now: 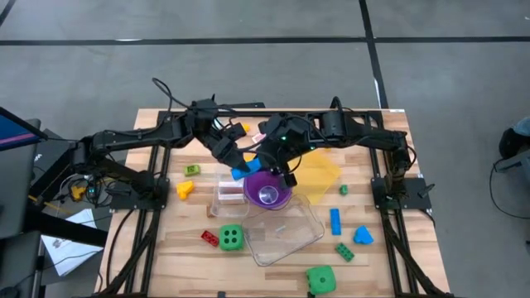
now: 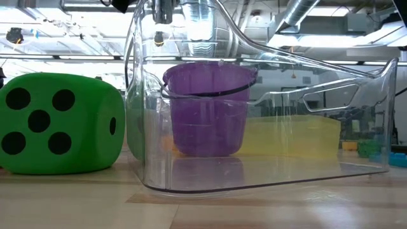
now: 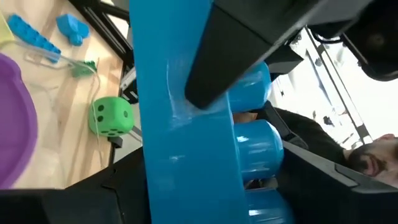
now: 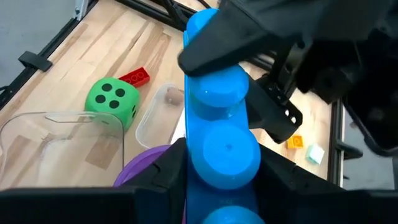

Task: Pick & Place Toys
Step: Put the large blue game piece into the yellow bin

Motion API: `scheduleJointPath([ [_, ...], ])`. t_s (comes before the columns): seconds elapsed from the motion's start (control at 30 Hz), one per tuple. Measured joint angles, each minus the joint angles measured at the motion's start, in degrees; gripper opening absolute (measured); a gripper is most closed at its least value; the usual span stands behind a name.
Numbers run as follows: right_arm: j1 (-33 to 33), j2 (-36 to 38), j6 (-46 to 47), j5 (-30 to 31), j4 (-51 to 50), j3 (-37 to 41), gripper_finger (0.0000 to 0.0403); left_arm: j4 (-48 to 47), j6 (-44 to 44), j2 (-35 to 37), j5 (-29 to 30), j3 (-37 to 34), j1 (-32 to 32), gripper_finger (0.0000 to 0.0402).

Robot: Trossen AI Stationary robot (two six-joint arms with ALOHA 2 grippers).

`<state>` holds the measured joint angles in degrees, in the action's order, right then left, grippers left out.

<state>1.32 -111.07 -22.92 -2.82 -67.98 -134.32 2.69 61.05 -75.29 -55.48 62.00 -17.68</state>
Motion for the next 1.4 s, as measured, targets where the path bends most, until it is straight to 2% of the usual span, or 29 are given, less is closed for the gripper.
scheduleJointPath([
  [0.27,-1.49,0.69,4.34,-0.34,-6.93,-0.18,0.0128,-0.27,-2.77,-0.09,-3.25,-0.07,-7.23,0.0308],
  [0.6,-4.22,3.99,12.28,-0.32,-15.32,0.02,0.0128,0.28,-5.46,0.79,-5.47,0.04,-18.07,0.0298],
  [0.77,-6.01,8.77,17.08,-0.13,-17.6,0.14,0.0128,-0.52,-8.46,3.34,-5.93,-0.02,-21.96,0.0292],
  [0.9,-7.04,13.95,22.06,3.36,-16.11,3.29,0.0128,-0.48,-11.31,6.47,-4.55,0.04,-23.9,0.0285],
  [1.0,-7.15,18.51,26.56,7.55,-14.45,8.67,0.0128,-0.4,-12.62,9.32,-2.02,0.04,-24.5,0.0278],
  [1.1,-7.12,24.06,31.81,11.58,-9.5,17.46,0.0128,-0.49,-12.86,11.85,0.73,0.04,-24.75,0.0271],
  [1.27,-6.12,33.25,40.33,16.04,2.81,37.27,0.0128,-0.48,-14.66,15.23,2.04,0.04,-24.78,0.0256],
  [1.4,-5.79,38.33,46.56,16.44,11.77,53.46,0.0128,-0.51,-14.79,17.15,4.2,0.04,-24.78,0.0244],
])
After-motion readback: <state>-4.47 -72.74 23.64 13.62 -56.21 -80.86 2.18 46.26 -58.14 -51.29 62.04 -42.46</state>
